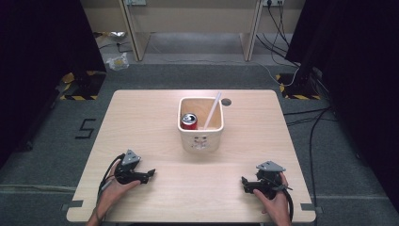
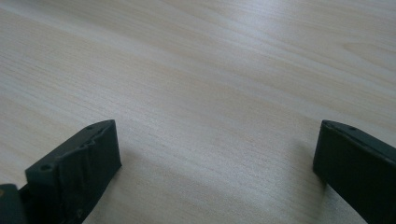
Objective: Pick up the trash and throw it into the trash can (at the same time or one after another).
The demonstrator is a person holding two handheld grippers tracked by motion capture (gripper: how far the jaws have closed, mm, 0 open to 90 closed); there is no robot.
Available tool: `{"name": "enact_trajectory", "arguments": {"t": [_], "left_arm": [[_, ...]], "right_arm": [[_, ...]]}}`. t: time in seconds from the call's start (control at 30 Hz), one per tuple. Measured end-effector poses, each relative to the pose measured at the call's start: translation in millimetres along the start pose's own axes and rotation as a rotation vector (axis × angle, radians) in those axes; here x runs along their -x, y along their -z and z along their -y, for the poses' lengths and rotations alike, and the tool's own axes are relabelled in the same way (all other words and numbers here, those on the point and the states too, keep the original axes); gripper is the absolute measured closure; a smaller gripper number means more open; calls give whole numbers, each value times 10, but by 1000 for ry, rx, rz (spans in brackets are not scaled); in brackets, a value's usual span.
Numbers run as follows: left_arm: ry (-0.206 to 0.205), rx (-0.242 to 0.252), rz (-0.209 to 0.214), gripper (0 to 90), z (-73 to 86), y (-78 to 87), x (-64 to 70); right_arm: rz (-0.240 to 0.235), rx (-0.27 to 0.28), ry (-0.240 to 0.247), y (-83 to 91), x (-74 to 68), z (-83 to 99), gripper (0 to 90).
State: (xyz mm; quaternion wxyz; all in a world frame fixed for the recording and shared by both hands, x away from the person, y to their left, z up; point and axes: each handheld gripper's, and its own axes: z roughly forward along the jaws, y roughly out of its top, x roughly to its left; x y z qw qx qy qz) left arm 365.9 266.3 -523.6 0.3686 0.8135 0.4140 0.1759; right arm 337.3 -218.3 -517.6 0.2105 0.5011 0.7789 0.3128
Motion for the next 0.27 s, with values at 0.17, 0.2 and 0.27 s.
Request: {"name": "enact_trajectory", "arguments": {"t": [0.17, 0.2, 0.27], "left_arm": [[1, 1, -1, 149, 0, -2, -1], [1, 1, -1, 149, 0, -2, -1], [1, 1, -2, 149, -1, -2, -1]], "right_arm": [[0, 0, 0, 0, 0, 0, 9], [0, 0, 0, 0, 0, 0, 9], [0, 0, 0, 0, 0, 0, 9]]}}
